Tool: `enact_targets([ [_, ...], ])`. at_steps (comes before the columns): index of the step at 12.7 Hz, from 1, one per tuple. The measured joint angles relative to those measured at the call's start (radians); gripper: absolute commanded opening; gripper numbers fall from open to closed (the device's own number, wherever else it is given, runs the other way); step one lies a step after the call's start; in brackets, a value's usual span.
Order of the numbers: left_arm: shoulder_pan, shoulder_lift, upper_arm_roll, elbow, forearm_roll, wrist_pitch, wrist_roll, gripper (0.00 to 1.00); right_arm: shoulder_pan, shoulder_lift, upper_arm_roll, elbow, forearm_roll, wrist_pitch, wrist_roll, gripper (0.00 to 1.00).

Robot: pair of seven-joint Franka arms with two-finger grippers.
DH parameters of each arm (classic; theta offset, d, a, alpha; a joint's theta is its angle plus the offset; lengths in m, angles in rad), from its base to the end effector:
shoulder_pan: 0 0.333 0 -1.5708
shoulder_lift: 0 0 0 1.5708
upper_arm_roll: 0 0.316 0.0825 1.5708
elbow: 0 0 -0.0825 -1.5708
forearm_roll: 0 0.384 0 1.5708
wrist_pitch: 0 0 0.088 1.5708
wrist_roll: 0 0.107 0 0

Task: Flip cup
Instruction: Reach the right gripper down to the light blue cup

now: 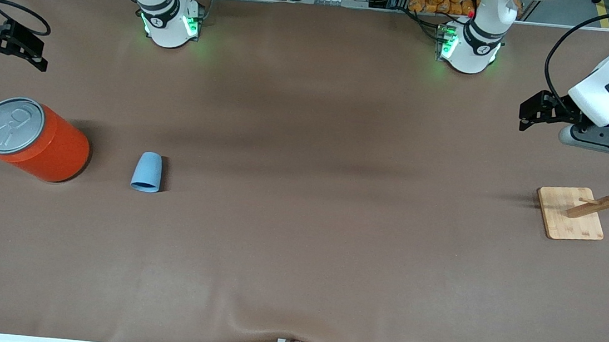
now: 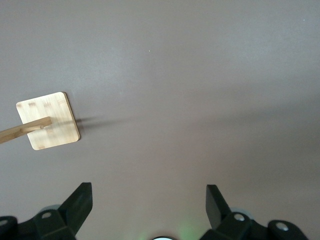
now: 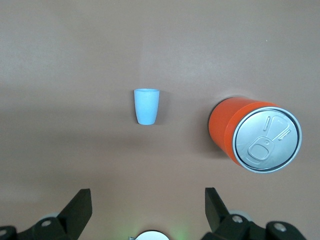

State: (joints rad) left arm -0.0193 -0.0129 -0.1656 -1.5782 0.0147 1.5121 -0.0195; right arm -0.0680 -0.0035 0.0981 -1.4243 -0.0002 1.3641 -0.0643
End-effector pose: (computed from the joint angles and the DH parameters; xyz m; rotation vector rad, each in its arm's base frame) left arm 0.5351 -0.0990 0.6230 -3.1078 0.2568 0.0801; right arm 0.5303 0.0161 0.6764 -3.1364 -0.1481 0.0891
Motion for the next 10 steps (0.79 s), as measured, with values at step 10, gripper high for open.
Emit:
enact_targets([
  [10, 0.000, 0.000, 0.000, 0.000, 0.000, 0.000, 0.000, 1.00, 0.000, 0.070, 0.011, -0.007, 0.000, -0.006, -0.006, 1.00],
])
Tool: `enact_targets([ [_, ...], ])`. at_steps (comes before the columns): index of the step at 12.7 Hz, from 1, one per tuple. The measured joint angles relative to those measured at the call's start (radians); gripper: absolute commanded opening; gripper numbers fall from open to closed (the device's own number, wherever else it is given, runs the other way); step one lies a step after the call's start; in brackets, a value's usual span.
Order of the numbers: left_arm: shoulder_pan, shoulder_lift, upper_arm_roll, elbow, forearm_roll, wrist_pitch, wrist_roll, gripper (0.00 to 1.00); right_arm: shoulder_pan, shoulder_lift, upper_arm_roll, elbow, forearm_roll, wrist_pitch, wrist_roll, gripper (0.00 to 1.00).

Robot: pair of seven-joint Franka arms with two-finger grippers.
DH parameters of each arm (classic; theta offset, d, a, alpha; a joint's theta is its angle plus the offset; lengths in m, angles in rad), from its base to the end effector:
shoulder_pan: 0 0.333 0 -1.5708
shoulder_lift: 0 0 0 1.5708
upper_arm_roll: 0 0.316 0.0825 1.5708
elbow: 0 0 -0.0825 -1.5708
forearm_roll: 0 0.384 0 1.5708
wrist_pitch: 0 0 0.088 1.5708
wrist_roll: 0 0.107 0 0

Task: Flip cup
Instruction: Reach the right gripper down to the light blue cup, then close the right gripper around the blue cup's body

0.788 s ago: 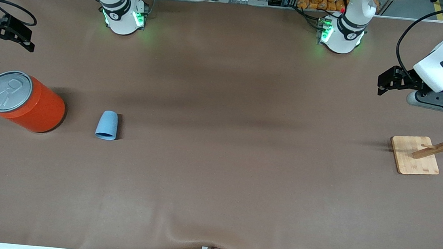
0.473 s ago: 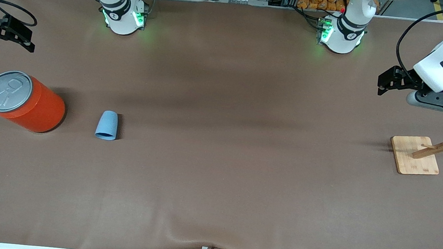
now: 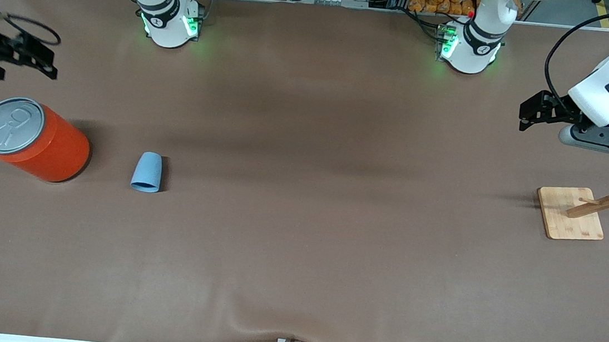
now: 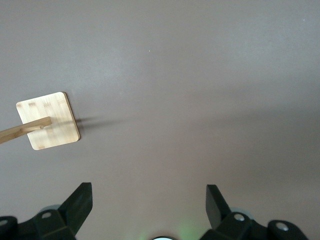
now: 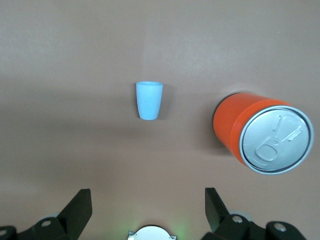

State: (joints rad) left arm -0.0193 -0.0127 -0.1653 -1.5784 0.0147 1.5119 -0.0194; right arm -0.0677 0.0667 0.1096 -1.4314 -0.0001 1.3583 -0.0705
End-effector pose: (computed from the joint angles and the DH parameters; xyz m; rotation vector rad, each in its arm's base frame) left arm 0.5352 -0.0989 0.6228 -3.1078 0.2564 0.0811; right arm 0.5521 0.0208 0.6350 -3.1199 -0.1759 0.2180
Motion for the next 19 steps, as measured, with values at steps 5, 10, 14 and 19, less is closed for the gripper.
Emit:
enact_targets([
  [5, 0.001, 0.003, 0.001, -0.001, 0.000, -0.001, 0.000, 1.00, 0.006, 0.183, 0.002, -0.005, 0.010, 0.018, -0.003, 1.00],
  [10, 0.006, 0.006, 0.002, -0.002, 0.000, -0.002, 0.000, 1.00, 0.012, 0.233, 0.008, -0.185, 0.068, 0.234, -0.001, 1.00],
  [14, 0.013, 0.010, 0.002, -0.003, 0.000, -0.002, 0.000, 1.00, 0.043, 0.231, 0.012, -0.415, 0.082, 0.513, 0.006, 1.00],
  [19, 0.016, 0.010, 0.002, -0.003, 0.000, -0.002, 0.000, 1.00, 0.041, 0.230, 0.006, -0.608, 0.080, 0.788, 0.006, 1.00],
])
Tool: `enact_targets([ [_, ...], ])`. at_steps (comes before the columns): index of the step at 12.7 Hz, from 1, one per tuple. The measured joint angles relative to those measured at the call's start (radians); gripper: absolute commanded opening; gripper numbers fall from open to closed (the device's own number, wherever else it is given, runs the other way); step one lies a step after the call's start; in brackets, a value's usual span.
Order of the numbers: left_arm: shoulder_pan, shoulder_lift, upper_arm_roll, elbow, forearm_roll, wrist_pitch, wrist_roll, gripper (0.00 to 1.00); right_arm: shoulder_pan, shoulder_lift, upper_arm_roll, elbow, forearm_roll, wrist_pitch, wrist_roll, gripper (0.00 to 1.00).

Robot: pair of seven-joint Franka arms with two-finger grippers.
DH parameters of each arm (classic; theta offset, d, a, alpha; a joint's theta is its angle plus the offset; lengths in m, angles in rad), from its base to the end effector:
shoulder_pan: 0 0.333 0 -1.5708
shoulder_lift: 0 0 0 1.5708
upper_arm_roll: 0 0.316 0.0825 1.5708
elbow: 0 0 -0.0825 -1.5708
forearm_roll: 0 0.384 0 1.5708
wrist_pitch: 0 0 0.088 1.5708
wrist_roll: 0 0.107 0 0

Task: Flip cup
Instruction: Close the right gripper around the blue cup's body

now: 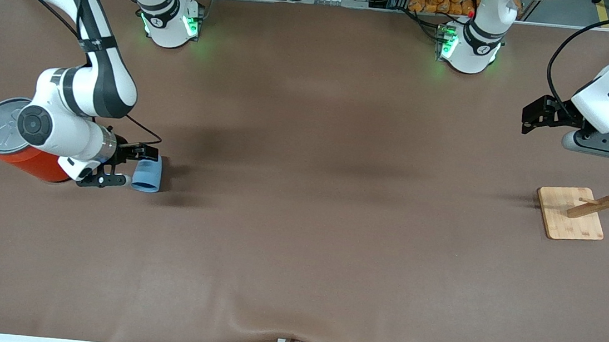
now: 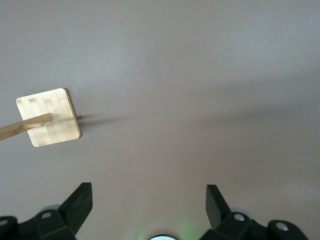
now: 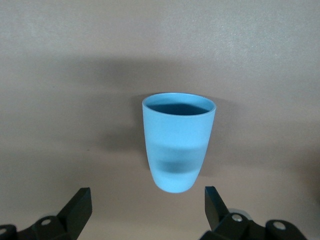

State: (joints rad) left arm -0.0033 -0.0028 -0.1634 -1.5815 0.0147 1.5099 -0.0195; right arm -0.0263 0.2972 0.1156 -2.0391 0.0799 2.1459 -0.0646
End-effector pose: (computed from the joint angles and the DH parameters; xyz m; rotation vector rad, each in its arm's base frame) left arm 0.5394 -0.0892 0.6159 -3.1099 0.2287 0.1047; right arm 0.5694 0.0531 0.2840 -3.0294 -0.1550 0.2896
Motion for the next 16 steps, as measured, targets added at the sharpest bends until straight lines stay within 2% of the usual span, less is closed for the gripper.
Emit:
enact_targets([
  [5, 0.005, 0.001, 0.000, 0.000, 0.000, 0.000, 0.000, 1.00, 0.003, 0.012, -0.002, -0.052, -0.008, 0.074, 0.000, 1.00],
  [12, 0.005, 0.002, 0.000, -0.001, 0.000, 0.000, 0.000, 1.00, 0.002, 0.092, -0.010, -0.079, -0.023, 0.191, 0.000, 1.00],
  [13, 0.005, 0.002, 0.000, -0.001, 0.000, 0.000, 0.000, 1.00, 0.002, 0.103, -0.011, -0.080, -0.026, 0.212, 0.000, 0.86],
  [14, 0.005, 0.002, 0.000, -0.001, 0.000, 0.000, 0.000, 1.00, 0.001, 0.116, -0.011, -0.081, -0.027, 0.234, 0.000, 0.46],
  [15, 0.005, 0.002, 0.000, -0.001, 0.000, 0.000, 0.000, 1.00, 0.001, 0.130, -0.011, -0.081, -0.028, 0.253, -0.001, 0.11],
  [16, 0.005, 0.002, 0.000, -0.001, 0.000, 0.000, 0.000, 1.00, 0.001, 0.135, -0.011, -0.079, -0.028, 0.257, -0.001, 0.00],
])
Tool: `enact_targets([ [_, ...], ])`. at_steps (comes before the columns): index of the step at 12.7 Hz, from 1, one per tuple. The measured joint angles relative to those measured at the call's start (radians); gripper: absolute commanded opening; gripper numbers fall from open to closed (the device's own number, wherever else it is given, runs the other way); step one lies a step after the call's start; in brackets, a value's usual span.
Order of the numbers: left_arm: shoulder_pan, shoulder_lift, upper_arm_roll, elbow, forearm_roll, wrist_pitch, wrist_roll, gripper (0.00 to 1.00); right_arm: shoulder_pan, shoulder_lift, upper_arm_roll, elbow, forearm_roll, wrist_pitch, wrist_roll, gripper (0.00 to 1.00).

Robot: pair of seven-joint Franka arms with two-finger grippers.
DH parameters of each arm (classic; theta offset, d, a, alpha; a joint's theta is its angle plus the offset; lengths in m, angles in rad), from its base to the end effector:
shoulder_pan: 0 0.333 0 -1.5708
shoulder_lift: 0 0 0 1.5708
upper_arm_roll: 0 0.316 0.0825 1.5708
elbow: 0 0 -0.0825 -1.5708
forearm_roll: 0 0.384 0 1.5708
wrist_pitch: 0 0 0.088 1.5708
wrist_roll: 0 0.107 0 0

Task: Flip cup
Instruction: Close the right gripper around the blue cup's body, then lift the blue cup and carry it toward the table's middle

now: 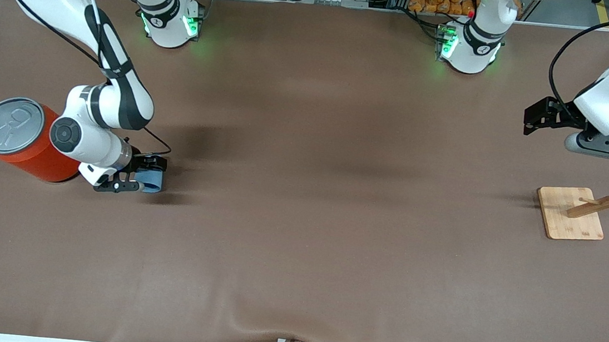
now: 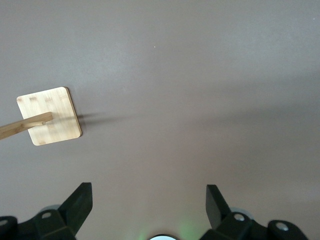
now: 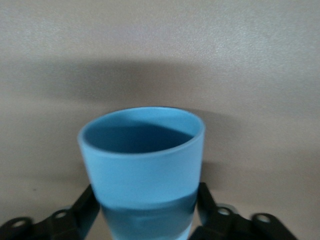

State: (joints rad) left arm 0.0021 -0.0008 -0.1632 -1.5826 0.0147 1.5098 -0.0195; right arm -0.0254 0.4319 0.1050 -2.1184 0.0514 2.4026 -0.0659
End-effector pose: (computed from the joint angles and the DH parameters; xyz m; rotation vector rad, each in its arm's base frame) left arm 0.5404 -0.0862 0.6143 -3.1106 0.2200 0.1098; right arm 0.5595 0.0457 0.1952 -3.0544 -0.1507 0.2247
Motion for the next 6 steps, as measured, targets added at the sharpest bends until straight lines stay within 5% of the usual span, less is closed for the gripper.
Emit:
enact_targets([
  [4, 0.000, 0.001, 0.000, -0.001, 0.000, 0.000, 0.000, 1.00, 0.012, -0.003, 0.006, 0.038, -0.012, 0.000, -0.003, 0.00],
  [6, 0.001, 0.001, 0.000, -0.002, 0.000, 0.000, 0.000, 1.00, 0.040, -0.002, 0.014, 0.138, -0.012, -0.093, -0.010, 0.00],
])
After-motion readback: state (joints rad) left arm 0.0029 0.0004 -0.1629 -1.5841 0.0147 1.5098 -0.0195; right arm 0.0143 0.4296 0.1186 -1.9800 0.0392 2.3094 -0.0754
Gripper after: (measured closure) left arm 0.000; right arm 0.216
